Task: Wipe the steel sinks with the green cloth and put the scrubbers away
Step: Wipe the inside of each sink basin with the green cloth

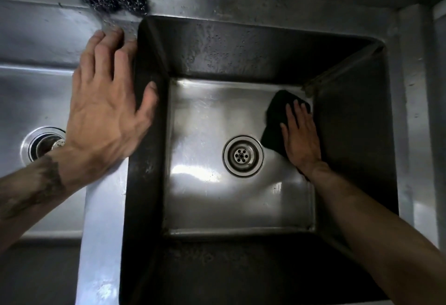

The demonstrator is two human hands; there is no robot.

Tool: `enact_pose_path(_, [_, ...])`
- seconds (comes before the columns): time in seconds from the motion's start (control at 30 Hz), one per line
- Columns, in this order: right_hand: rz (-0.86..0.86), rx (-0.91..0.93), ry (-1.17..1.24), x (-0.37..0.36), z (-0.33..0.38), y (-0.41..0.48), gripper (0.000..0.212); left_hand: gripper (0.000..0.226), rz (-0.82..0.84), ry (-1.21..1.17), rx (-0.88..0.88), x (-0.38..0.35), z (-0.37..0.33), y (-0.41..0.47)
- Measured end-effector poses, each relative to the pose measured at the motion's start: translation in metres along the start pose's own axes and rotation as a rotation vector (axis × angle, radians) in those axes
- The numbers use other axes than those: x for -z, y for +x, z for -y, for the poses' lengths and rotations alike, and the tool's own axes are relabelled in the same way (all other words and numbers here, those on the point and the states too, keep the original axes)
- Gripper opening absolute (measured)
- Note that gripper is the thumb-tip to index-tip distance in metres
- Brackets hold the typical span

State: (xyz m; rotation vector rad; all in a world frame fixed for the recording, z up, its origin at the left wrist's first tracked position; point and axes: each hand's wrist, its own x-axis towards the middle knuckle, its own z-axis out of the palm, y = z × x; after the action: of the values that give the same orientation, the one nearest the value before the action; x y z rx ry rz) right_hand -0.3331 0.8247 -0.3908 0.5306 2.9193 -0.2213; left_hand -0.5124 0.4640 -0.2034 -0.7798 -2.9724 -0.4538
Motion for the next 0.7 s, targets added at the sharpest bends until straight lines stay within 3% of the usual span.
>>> enact_pose_path(0.33, [0.095, 0.235, 0.186, -0.017, -0.004, -0.114, 0.052, 0.068, -0.002, 0.008, 0.009, 0.0, 0.0, 0.001])
enact_pose_path(0.57, [0.282, 0.897, 0.112, -0.034, 0.058, -0.159, 0.066, 0.069, 0.019, 0.01, 0.017, 0.001, 0.0, 0.001])
enact_pose_path(0.7, [0.216, 1.051, 0.058, -0.041, 0.119, -0.138, 0.052, 0.068, 0.017, 0.022, 0.02, 0.0, 0.001, 0.0])
